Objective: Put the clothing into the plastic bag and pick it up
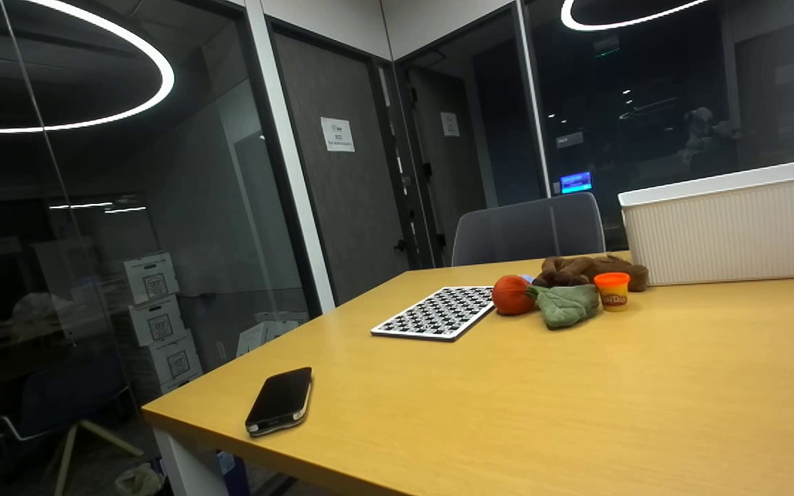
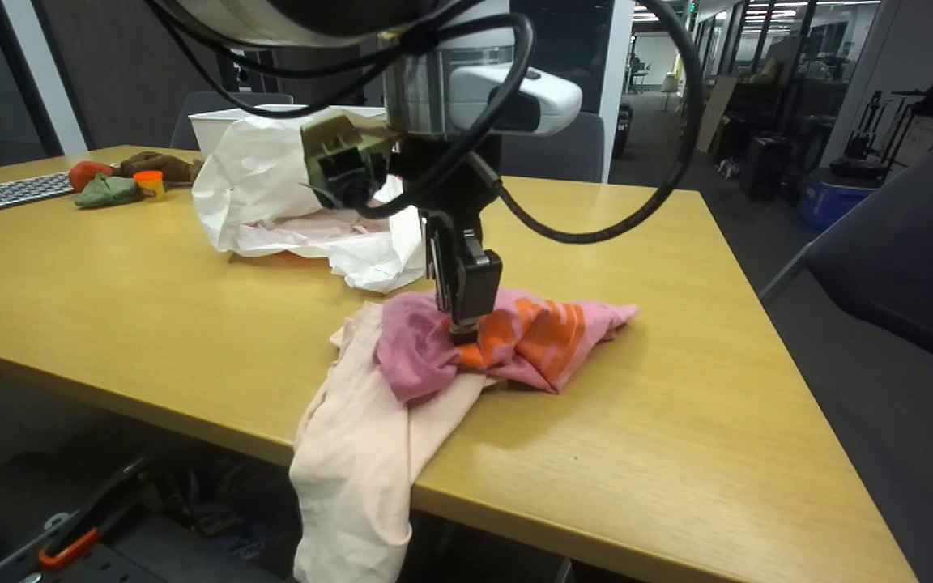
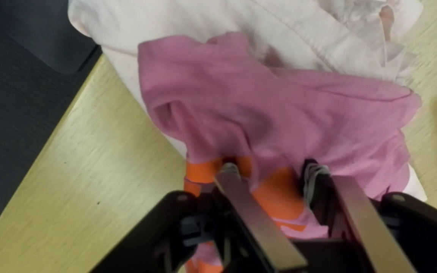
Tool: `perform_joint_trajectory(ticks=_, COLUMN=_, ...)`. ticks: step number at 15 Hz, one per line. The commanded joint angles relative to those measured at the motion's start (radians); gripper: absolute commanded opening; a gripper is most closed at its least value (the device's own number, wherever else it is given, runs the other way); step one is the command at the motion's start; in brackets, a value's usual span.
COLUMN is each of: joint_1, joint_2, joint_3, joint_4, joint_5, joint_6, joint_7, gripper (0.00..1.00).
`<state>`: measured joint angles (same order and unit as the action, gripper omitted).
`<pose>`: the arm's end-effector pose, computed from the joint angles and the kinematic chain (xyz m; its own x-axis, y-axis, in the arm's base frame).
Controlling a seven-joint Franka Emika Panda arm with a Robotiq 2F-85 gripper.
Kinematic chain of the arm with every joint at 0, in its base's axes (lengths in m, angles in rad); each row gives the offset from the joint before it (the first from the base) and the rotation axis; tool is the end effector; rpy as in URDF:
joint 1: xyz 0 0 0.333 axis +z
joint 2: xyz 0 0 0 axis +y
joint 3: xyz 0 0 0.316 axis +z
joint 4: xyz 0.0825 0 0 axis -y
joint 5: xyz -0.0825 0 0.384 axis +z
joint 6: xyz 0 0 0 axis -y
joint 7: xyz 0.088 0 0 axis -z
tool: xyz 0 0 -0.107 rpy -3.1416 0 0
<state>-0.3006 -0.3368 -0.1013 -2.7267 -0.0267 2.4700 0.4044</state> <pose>0.3618 -0.1514 0.3341 0.7071 -0.7040 0.0665 -0.7027 -0.7100 -0.0450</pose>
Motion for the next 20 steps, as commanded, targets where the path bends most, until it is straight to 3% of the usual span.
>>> perform_joint_trajectory(ticks=1, joint_1=0.002, joint_2=0.002, joint_3=0.008, joint_4=0.006, joint_5=-0.002, joint_6=0.027, joint_7=0.015, gripper=0.16)
perform_joint_trajectory(ticks=2, joint_1=0.006, joint_2=0.000, joint_3=0.005, joint_4=0.006, joint_5=0.007, joint_6=0.023, joint_7=0.009, gripper=0.08)
perform_joint_trajectory(ticks=4, joint_1=0.006, joint_2=-0.018, joint_3=0.007, joint_4=0.009, joint_5=0.008, joint_6=0.010, joint_7=0.014, gripper=0.01)
perform_joint_trajectory(ticks=9, joint_1=0.000, joint_2=-0.182, joint_3=0.075, joint_4=0.026, joint_5=-0.078, joint_6=-0.031, joint_7=0.033, gripper=0.04)
perform_joint_trajectory(ticks=11, joint_1=0.026, joint_2=-0.249, joint_3=0.100, joint_4=0.052, joint_5=-0.077, joint_6=-0.048, joint_7=-0.003, gripper=0.03)
perform_joint_trajectory(ticks=17, joint_1=0.253, joint_2=-0.368, joint_3=0.149, joint_4=0.123, joint_5=0.066, joint_6=-0.135, joint_7=-0.134, gripper=0.04)
perform_joint_trajectory(ticks=20, joint_1=0.370, joint_2=-0.322, joint_3=0.182, joint_4=0.152, joint_5=0.134, joint_6=-0.157, joint_7=-0.182, gripper=0.04)
